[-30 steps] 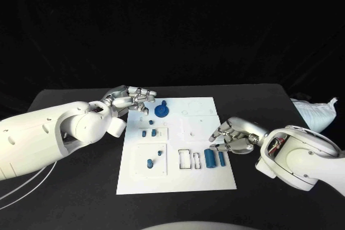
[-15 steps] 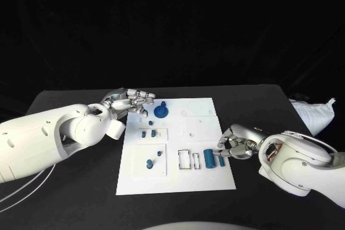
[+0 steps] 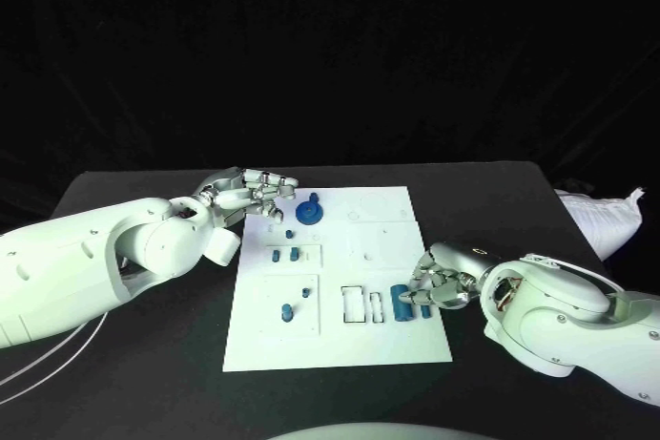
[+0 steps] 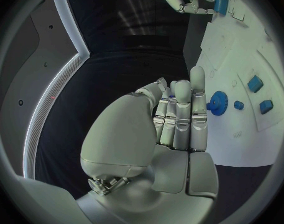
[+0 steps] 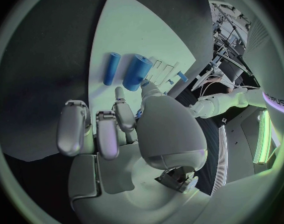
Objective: Assemble the parts on the task board
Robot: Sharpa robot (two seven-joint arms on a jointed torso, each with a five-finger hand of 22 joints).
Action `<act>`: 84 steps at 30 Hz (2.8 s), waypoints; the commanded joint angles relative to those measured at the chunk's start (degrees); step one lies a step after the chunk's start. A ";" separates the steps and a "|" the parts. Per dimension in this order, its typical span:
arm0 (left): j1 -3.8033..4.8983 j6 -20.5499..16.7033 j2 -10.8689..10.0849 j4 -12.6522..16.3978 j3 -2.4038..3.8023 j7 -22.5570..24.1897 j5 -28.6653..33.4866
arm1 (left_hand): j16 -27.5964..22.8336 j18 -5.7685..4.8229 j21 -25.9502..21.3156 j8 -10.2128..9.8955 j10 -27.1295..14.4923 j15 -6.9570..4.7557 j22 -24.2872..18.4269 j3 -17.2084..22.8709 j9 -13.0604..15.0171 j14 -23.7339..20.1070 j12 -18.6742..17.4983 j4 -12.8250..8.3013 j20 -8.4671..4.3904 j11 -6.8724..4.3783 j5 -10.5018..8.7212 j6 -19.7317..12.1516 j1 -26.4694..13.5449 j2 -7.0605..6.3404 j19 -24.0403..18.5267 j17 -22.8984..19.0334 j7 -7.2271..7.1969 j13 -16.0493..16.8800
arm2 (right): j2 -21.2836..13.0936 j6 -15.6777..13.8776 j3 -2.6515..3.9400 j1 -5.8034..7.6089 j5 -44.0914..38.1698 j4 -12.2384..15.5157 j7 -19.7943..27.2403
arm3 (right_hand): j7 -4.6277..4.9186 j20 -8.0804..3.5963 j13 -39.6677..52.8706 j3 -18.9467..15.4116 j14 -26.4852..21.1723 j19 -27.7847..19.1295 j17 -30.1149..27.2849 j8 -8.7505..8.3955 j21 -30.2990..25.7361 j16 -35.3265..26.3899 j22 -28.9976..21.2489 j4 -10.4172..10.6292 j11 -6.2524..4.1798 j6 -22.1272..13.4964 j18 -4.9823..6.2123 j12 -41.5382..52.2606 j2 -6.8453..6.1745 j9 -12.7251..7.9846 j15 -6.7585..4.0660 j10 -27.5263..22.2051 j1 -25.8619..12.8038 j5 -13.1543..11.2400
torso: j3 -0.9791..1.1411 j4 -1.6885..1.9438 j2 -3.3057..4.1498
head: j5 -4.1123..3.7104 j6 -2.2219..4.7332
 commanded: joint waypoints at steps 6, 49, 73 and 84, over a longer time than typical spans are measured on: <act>-0.03 0.72 0.10 -0.17 0.03 0.02 -0.10 | -0.25 1.12 -0.21 0.41 -0.27 0.03 -0.07 -0.22 0.00 -0.35 0.26 -0.04 0.16 -0.05 0.10 -0.49 -0.16 0.16 -0.04 -0.08 -0.12 0.08 | 1.25 2.74 -0.03 -0.62 -2.12 -0.27 -0.42 | -0.27 -0.05 0.32 -0.79 4.50 0.22 6.88 0.59 0.41 0.38 0.17 0.21 -0.08 -0.24 -0.71 0.23 0.35 0.19 -0.04 0.33 -0.19 -0.38 | 0.01 0.10 0.02 | 0.30 0.33; -0.05 0.75 0.21 -0.42 -0.03 -0.19 -0.10 | -0.25 1.13 -0.22 0.44 -0.29 0.03 -0.08 -0.19 0.00 -0.36 0.30 -0.11 0.16 -0.06 0.10 -0.49 -0.08 0.21 -0.03 -0.11 -0.12 0.09 | 1.12 -8.59 0.37 -0.91 7.00 1.83 0.80 | -1.62 -0.98 3.17 -3.40 4.60 0.79 7.40 5.81 1.35 0.90 1.87 0.27 -1.33 0.50 -0.97 0.67 6.36 4.04 -1.07 2.11 3.41 6.62 | 0.00 0.07 0.00 | 0.88 0.48; -0.07 0.87 0.48 -0.32 -0.03 -0.25 -0.10 | -0.25 1.13 -0.22 0.44 -0.29 0.03 -0.08 -0.19 0.00 -0.36 0.30 -0.11 0.16 -0.06 0.10 -0.49 -0.08 0.21 -0.03 -0.11 -0.12 0.09 | 9.05 -2.07 0.43 -1.25 10.95 -1.17 -1.44 | -2.54 -1.33 0.24 -6.37 4.39 0.71 6.35 7.88 1.22 0.30 1.72 0.30 -2.02 1.74 -0.92 -2.98 8.05 6.53 -1.58 0.58 -0.96 7.36 | 0.00 0.15 0.01 | 1.32 -0.11; -0.07 0.92 0.48 -0.26 -0.03 -0.31 -0.10 | -0.25 1.13 -0.22 0.44 -0.29 0.03 -0.08 -0.19 0.00 -0.36 0.30 -0.11 0.16 -0.06 0.10 -0.49 -0.08 0.21 -0.03 -0.11 -0.12 0.09 | 10.16 -2.05 0.44 -1.26 10.16 -1.52 -2.23 | -2.76 -1.62 0.17 -8.70 4.35 0.62 6.08 8.67 1.04 0.14 1.56 0.37 -2.23 1.38 -0.90 -3.69 8.48 8.15 -1.83 0.74 -3.78 2.61 | -0.01 0.10 0.03 | 1.52 -0.27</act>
